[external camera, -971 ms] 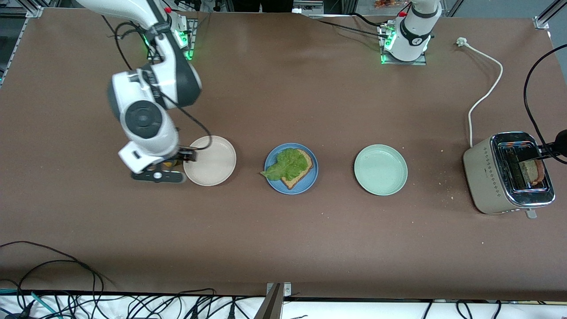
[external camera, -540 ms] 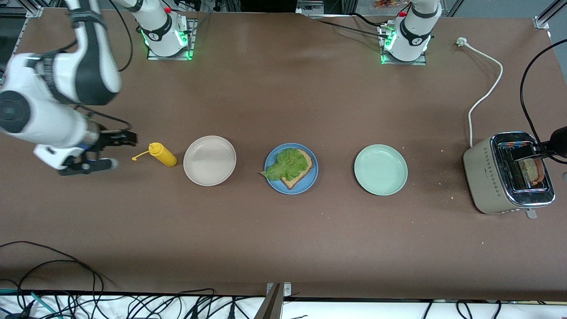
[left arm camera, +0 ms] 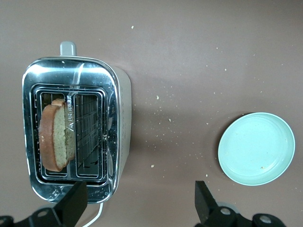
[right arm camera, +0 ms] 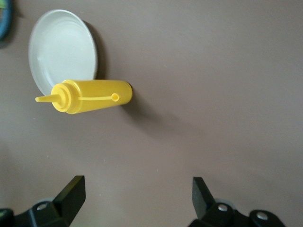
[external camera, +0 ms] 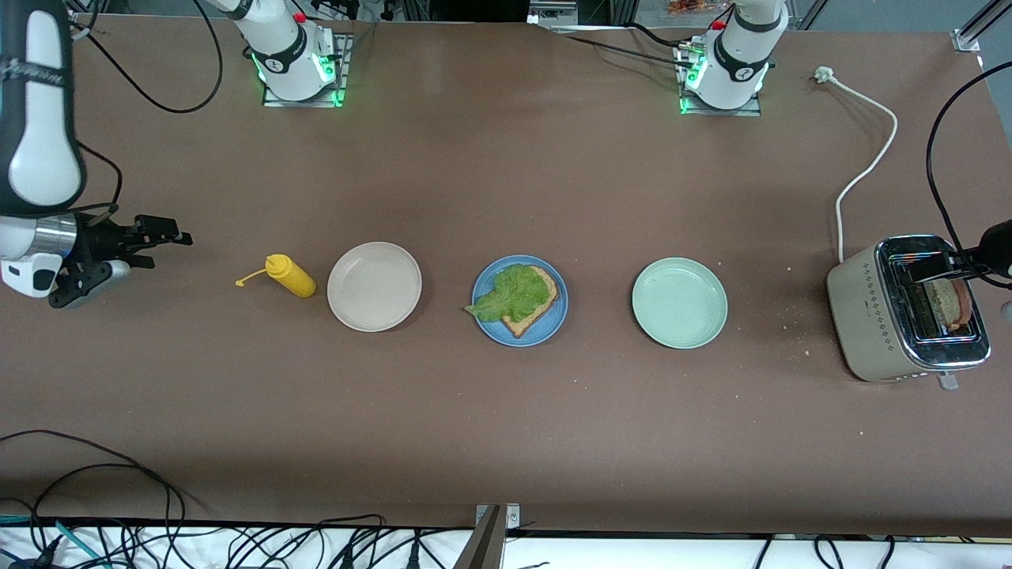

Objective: Make sandwich in blue plate with both arms
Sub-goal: 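Lower the right gripper and grasp the yellow squeeze bottle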

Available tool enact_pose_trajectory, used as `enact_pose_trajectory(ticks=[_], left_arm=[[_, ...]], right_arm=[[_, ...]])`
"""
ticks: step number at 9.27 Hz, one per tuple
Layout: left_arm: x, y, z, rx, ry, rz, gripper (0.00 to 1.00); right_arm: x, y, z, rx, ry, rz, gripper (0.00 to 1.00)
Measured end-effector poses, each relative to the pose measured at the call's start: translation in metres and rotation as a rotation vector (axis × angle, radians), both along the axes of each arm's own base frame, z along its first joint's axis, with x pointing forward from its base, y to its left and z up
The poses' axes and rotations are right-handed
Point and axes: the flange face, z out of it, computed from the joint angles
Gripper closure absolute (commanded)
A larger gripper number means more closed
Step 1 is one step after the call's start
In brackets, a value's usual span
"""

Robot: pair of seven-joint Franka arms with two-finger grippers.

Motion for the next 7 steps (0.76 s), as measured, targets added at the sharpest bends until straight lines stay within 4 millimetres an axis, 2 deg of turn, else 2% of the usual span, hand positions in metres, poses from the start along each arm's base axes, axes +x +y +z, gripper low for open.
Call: enact_pose_trajectory(ticks=[1, 3, 4, 7], left_arm=[[0.000, 0.000, 0.000, 0.000, 0.001, 0.000, 0.00], [0.000, 0.000, 0.000, 0.000, 0.002, -0.001, 0.00], [0.000, 0.000, 0.000, 0.000, 0.002, -0.001, 0.00], [-0.001, 0.000, 0.000, -0.001, 0.006, 0.000, 0.00]], right_arm=[[-0.001, -0.019, -0.025, 0.103, -0.041, 0.043, 0.00], [-0.001, -0.037, -0.077, 0.273, -0.140, 0.140, 0.00], [0.000, -0.037, -0.098, 0.341, -0.201, 0.194, 0.00], [0.003, -0.016, -0.143, 0.554, -0.395, 0.355, 0.00]])
